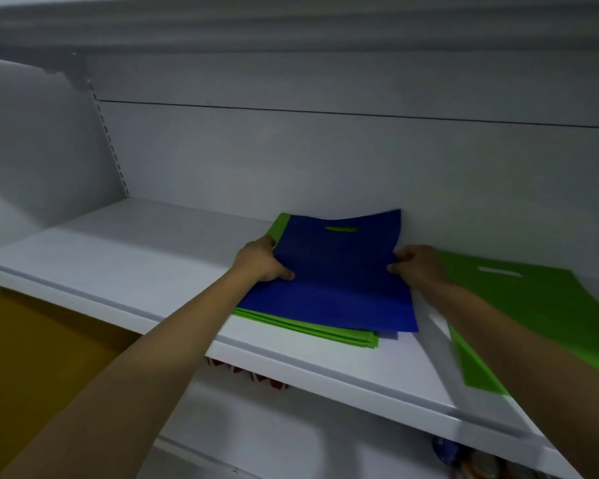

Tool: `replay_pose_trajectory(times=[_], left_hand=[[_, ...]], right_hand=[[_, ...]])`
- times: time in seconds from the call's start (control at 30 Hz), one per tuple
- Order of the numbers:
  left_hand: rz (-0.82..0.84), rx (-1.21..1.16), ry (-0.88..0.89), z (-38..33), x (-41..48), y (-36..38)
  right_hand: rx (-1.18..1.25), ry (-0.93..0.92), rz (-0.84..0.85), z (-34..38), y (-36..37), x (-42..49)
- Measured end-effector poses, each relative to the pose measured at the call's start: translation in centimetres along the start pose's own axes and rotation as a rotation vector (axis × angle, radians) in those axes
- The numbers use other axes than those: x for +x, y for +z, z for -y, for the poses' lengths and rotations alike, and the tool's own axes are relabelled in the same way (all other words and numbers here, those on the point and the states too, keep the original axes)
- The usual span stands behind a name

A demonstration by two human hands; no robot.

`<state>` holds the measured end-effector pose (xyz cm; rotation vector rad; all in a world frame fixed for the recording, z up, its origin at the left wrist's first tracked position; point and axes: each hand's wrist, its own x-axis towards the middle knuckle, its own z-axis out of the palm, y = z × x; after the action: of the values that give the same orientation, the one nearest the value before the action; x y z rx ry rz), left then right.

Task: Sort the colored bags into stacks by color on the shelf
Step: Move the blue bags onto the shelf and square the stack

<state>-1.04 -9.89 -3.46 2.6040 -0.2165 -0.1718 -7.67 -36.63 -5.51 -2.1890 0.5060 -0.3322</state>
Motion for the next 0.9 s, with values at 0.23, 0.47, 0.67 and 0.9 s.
replay_pose_trajectory(times=[0.23,0.47,0.67,0.9], left_hand=[[0.062,-0.299,0.008,0.5,1.2,-0.1],[0.206,-0.780,-0.019,0.5,1.6,0.3],[0.346,-0.885,-0.011,-3.2,0.6,1.4],[0.116,-0.692,0.354,-11.6,-2.8,5.0]], right_hand=[[0.179,-0.071,-0.142,2.3,0.1,-2.1],[0.370,-0.064,-0.273,2.1,-2.4,-4.3],[0.456,-0.076,-0.371,0.6,-6.9,-6.6],[0.574,0.051,-0.488,-3.4,-13.7,-9.8]])
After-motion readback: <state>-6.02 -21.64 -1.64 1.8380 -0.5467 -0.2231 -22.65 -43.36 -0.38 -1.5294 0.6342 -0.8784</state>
